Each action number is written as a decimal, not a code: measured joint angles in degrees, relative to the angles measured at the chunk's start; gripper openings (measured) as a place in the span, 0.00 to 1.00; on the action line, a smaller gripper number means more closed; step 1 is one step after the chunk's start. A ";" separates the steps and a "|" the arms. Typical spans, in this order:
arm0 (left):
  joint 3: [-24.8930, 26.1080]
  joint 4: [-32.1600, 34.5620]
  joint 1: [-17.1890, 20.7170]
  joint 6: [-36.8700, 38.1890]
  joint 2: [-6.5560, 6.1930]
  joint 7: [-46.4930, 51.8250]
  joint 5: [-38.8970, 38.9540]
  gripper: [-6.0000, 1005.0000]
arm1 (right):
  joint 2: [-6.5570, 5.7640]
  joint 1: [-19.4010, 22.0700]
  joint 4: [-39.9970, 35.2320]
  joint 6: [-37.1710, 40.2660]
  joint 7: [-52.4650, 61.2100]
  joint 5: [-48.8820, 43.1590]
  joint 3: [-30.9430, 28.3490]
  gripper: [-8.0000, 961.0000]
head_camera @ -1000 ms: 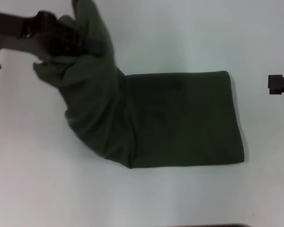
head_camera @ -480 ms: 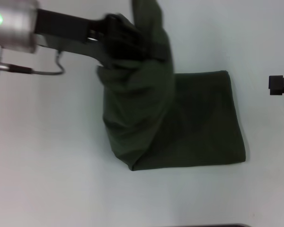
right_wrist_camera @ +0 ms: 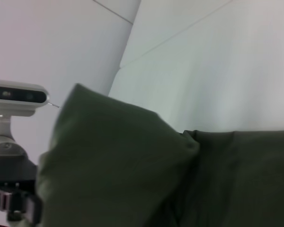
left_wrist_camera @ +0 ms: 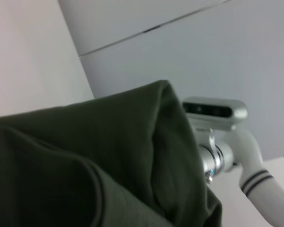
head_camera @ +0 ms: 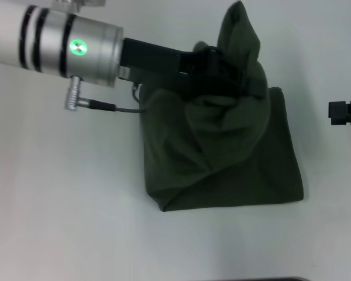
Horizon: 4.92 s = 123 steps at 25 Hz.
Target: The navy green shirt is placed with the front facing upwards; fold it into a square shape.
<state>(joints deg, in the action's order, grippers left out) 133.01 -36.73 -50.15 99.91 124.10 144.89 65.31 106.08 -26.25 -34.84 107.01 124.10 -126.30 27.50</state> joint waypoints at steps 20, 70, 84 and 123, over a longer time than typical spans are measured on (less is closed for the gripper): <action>-8.06 9.88 -3.61 -12.31 0.43 -2.46 3.56 0.05 | 0.00 -0.10 0.04 -0.31 0.26 -0.09 0.00 0.87; -25.80 -8.27 -8.42 -16.03 -0.18 14.49 0.43 0.06 | -0.21 0.17 0.04 -0.60 0.66 -0.15 0.01 0.87; -30.97 -3.18 -19.46 -21.85 0.08 20.75 -7.60 0.06 | -0.31 0.51 0.04 -1.29 0.71 -0.92 -0.05 0.87; -22.33 -7.57 -11.42 -16.44 -1.74 13.68 -4.87 0.59 | -0.67 0.06 0.04 -1.45 1.44 -0.96 -0.01 0.87</action>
<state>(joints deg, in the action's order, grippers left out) 110.68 -44.30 -61.57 83.47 122.36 158.57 60.43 105.41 -26.19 -34.80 105.56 125.54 -127.26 27.49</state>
